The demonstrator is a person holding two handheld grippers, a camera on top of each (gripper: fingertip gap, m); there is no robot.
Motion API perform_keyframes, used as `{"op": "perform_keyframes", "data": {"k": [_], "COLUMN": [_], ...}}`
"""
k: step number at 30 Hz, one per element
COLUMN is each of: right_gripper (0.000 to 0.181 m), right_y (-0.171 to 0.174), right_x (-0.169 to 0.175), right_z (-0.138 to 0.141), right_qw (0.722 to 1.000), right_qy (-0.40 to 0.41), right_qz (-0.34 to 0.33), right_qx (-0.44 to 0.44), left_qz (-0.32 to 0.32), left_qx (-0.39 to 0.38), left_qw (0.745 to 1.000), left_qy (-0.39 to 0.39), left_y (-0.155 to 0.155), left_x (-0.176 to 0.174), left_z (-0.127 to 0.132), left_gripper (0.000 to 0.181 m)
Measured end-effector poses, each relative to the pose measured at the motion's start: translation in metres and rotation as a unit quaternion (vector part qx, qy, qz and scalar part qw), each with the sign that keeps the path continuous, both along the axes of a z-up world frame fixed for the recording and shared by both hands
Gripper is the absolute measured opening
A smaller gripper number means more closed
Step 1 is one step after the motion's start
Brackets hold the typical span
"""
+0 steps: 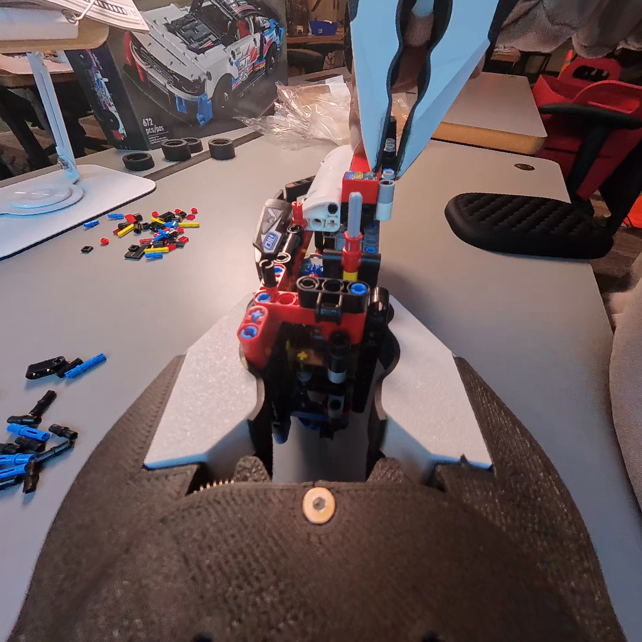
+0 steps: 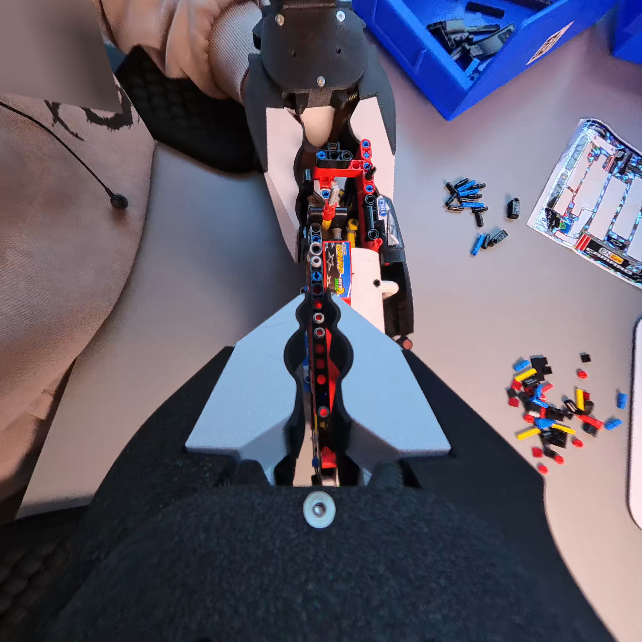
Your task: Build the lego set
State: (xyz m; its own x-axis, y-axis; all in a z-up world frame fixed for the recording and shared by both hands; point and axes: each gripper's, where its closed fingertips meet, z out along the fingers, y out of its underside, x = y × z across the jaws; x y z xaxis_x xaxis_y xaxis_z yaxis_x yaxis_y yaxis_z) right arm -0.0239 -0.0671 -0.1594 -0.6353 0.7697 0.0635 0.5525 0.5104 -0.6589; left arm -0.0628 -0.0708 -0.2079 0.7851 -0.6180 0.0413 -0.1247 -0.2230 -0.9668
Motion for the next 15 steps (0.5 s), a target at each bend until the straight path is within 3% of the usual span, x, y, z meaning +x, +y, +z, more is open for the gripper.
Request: {"op": "perform_keyframes", "data": {"k": [8, 15], "right_gripper": [0.003, 0.004], "right_y": [-0.0002, 0.0004], "right_x": [0.0011, 0.0019], "right_z": [0.0033, 0.0018], "right_qw": [0.998, 0.999], "right_qy": [0.038, 0.04], "right_qz": [0.003, 0.005], "right_qx": [-0.044, -0.022], "left_qz": [-0.003, -0.001], "left_qx": [0.004, 0.003], "left_qw": [1.0, 1.0], "left_qy": [0.001, 0.0], "left_y": [0.0002, 0.0005], "left_x": [0.0007, 0.0014], "left_z": [0.0002, 0.0004], "left_gripper": [0.066, 0.066]}}
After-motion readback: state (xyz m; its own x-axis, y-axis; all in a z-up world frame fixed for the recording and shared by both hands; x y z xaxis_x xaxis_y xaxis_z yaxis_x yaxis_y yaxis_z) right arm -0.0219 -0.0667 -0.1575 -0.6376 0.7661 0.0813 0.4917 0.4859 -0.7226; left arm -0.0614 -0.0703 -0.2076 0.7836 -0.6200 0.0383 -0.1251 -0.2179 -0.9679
